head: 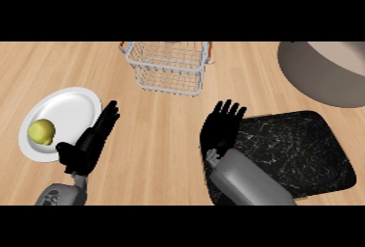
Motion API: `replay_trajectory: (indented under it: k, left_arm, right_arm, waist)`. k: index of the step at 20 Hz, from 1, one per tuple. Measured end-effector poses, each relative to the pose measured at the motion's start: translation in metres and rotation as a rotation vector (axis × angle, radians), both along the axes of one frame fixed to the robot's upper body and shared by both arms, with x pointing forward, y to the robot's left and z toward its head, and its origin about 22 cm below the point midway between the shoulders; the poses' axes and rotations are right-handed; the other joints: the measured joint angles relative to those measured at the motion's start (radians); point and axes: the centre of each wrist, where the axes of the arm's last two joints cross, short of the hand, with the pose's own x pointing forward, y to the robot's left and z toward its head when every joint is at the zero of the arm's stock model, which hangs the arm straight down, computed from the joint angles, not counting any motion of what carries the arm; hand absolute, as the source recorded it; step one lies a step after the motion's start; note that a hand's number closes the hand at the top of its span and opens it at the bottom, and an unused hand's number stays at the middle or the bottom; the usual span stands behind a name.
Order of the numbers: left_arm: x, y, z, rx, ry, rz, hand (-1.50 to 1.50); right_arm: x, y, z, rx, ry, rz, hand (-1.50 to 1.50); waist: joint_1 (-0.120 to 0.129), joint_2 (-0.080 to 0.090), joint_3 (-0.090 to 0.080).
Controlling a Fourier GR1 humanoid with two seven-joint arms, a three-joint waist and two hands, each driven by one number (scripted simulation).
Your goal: Pick the sweet potato from the tray and place it in the tiered basket
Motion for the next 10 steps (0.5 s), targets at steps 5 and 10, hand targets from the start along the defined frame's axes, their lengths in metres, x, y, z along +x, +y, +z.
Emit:
replay_trajectory:
  k: [5, 10]
  left_arm:
    - [0.003, -0.003, 0.002, 0.001, -0.004, -0.006, 0.00]
    - [0.003, -0.005, 0.000, 0.001, -0.002, -0.011, 0.00]
  right_arm:
    - [-0.004, -0.020, 0.000, 0.001, -0.015, -0.049, -1.50]
    - [-0.014, -0.039, -0.001, 0.005, -0.014, -0.078, -1.50]
  waist:
    - [0.001, -0.001, -0.001]
    - [0.005, 0.000, -0.002]
